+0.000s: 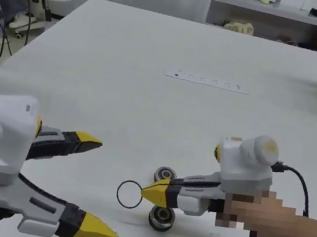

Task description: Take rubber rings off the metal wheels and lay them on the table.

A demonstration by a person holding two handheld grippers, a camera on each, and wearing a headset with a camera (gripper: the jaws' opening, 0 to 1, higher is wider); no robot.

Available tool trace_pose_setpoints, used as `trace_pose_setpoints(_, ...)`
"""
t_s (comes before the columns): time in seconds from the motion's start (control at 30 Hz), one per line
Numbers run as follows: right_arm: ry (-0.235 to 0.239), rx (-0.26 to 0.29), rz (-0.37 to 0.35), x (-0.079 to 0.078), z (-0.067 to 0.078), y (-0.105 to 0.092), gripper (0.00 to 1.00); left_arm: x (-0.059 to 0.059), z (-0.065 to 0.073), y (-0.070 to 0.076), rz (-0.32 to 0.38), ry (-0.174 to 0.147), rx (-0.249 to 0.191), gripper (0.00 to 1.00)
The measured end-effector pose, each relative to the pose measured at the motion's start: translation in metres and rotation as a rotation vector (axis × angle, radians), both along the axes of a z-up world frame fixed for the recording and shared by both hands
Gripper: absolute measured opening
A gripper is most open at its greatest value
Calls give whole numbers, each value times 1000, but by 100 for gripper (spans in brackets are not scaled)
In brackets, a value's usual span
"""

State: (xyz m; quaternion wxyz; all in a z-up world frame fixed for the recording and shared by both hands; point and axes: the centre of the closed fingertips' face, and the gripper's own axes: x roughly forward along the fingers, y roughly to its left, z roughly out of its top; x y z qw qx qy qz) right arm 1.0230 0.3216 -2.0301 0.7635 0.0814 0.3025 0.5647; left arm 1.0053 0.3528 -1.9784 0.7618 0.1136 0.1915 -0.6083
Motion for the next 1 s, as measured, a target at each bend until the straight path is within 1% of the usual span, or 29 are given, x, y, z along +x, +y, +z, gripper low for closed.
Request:
trace_pose_setpoints(0.33, 5, -15, 3, 2, -7, 8, 0, -2, -2, 5, 1, 7, 12, 93)
trace_pose_setpoints(0.73, 12, -43, -5, 4, -15, 11, 0, -2, 0, 5, 0, 8, 13, 93)
trace_pose_setpoints(0.87, 9, -53, -9, 5, -17, 11, 0, -3, -1, 7, 1, 9, 16, 93)
trace_pose_setpoints(0.9, -6, -65, -16, 8, -18, 11, 0, -3, -1, 7, 3, 10, 16, 93)
trace_pose_setpoints(0.93, -8, -66, -18, 8, -18, 11, 0, -3, -1, 8, 3, 11, 16, 93)
trace_pose_setpoints(1.0, -4, -67, -21, 9, -19, 11, 0, -3, -1, 8, 4, 12, 18, 93)
